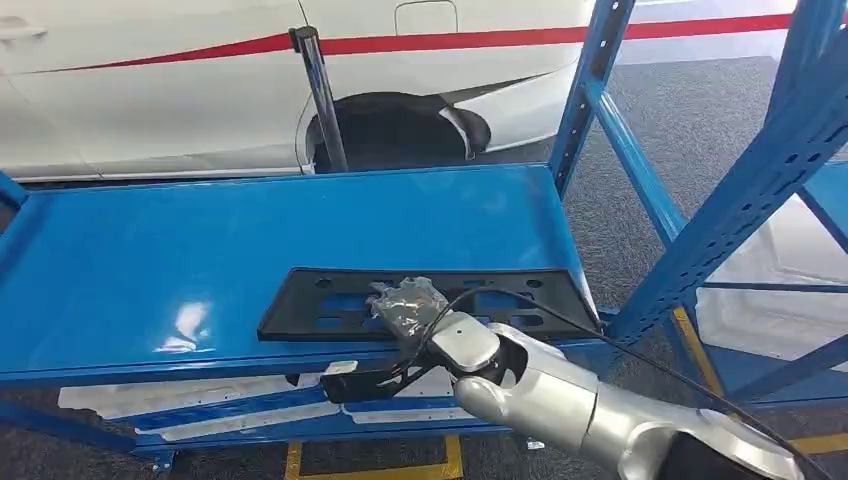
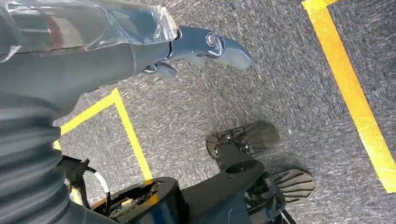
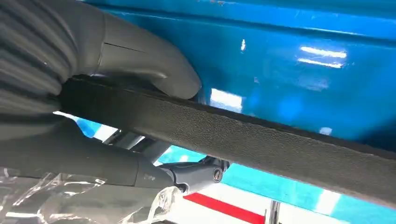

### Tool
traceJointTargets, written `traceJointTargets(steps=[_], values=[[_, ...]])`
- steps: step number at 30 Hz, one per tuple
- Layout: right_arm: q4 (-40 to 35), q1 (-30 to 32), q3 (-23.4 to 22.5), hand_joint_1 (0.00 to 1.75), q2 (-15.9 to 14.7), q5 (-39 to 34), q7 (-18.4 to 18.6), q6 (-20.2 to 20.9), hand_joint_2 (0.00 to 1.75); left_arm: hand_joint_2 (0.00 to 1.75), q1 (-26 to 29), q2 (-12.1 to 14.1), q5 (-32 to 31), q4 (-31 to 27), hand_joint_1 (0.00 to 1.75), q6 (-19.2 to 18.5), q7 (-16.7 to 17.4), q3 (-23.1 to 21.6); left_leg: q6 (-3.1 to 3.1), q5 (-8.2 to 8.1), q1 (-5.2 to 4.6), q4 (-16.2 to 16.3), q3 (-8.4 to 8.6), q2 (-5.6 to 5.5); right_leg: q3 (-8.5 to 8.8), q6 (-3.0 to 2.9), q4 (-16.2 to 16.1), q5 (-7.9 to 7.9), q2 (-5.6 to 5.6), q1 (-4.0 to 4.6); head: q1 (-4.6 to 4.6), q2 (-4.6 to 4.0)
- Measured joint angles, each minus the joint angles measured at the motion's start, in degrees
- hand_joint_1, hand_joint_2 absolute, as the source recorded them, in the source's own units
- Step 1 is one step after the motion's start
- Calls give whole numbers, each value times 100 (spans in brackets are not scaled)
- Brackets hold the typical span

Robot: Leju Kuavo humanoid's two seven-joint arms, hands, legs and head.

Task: Take the parts from the cabinet and place them on the table.

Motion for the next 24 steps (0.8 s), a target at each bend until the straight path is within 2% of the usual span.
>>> traceJointTargets(steps=[20,21,24], values=[[107,-58,166,175,0,26,-61,-168,175,175,1,0,-4,0,0,28,2,0,0,0,0,0,12,1,11,0,0,0,1,0,0,2],[114,-63,170,0,2,26,-66,-168,175,175,1,0,-4,0,0,33,0,0,0,0,0,0,13,1,12,0,0,0,1,0,0,0],[137,-64,205,0,2,20,-68,-171,175,175,1,0,-11,0,0,33,0,0,0,0,0,0,13,1,12,0,0,0,1,0,0,0]])
